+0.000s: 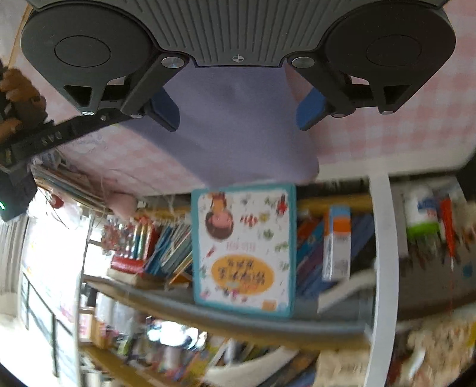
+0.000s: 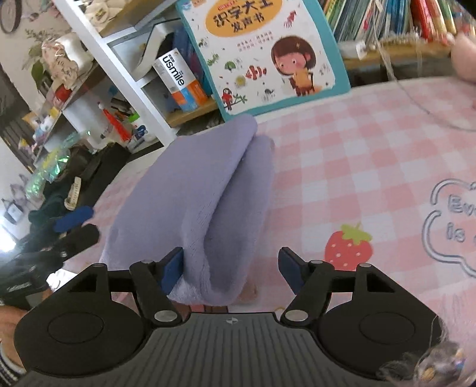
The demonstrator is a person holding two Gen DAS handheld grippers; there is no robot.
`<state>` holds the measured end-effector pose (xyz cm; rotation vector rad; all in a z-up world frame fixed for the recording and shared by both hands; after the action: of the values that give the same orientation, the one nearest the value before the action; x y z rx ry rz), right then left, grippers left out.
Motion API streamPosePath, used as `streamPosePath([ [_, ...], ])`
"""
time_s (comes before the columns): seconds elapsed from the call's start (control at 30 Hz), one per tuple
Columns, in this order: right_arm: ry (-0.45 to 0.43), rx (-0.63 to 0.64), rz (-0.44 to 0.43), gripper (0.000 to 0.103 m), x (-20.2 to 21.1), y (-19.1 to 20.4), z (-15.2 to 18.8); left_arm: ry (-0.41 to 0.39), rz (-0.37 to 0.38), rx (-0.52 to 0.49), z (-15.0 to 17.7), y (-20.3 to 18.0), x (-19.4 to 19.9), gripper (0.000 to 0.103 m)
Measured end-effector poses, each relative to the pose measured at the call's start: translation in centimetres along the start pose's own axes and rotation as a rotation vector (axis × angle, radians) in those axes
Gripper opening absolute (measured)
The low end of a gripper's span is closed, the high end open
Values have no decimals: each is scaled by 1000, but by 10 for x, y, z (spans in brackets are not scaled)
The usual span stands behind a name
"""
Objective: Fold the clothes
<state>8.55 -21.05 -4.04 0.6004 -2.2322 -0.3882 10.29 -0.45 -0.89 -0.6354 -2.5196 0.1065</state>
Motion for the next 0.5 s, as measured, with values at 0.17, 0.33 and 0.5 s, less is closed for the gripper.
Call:
streamPosePath([
  [0.17,24,-54,-43,66,-15,-2,-7,109,76,269,6,31,-31,88],
  [0.33,29,-60,-63,55,-24,1,-11,169,136,417,21,43,-55,82],
  [0.5,-1,7,-47,38,-20,9,-7,129,118,339,24,34,-52,72],
])
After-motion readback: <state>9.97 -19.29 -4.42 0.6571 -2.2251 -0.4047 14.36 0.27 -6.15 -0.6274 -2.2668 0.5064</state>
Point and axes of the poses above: each gripper's, at about its wrist camera, not at the fingertips, and x roughly against the way its jaws point, y to its left, z to its underside, the point moved 7 cm from there along -x, roughly the way its jaws point, and after that the axes turned 5 degrees about x, right-handed, at the moved point
